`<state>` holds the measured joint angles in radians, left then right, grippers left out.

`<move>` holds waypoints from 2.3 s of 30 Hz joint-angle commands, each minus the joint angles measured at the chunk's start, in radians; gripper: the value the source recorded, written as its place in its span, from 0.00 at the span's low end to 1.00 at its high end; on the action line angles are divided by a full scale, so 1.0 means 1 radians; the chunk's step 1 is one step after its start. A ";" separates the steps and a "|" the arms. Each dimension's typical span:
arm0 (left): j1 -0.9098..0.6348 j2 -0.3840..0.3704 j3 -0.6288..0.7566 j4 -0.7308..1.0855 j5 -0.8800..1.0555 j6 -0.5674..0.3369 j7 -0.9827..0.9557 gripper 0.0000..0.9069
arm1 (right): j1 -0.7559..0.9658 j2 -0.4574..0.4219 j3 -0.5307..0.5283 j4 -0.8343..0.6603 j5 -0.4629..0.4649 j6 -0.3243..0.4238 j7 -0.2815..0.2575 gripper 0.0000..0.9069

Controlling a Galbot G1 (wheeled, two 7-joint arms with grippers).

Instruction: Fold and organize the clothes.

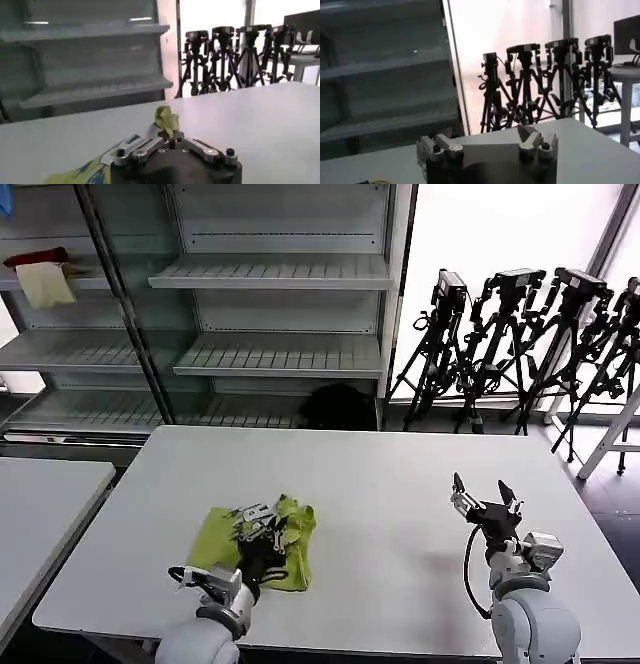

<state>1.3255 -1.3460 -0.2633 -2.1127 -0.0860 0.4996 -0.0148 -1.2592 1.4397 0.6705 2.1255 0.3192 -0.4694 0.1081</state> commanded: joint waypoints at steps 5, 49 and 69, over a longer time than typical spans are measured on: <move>-0.004 -0.047 0.095 0.118 0.008 -0.004 -0.045 1.00 | 0.004 0.005 -0.009 -0.006 -0.014 0.001 -0.002 1.00; 0.040 0.144 -0.433 0.151 -0.317 -0.041 0.115 1.00 | 0.032 -0.017 -0.074 -0.013 -0.105 0.006 -0.065 1.00; 0.071 0.100 -0.377 0.163 -0.387 0.008 0.116 0.02 | 0.026 -0.003 -0.058 -0.031 -0.089 0.015 -0.033 1.00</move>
<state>1.3906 -1.2426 -0.6404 -1.9540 -0.4009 0.4712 0.0965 -1.2347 1.4371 0.6097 2.0952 0.2276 -0.4559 0.0729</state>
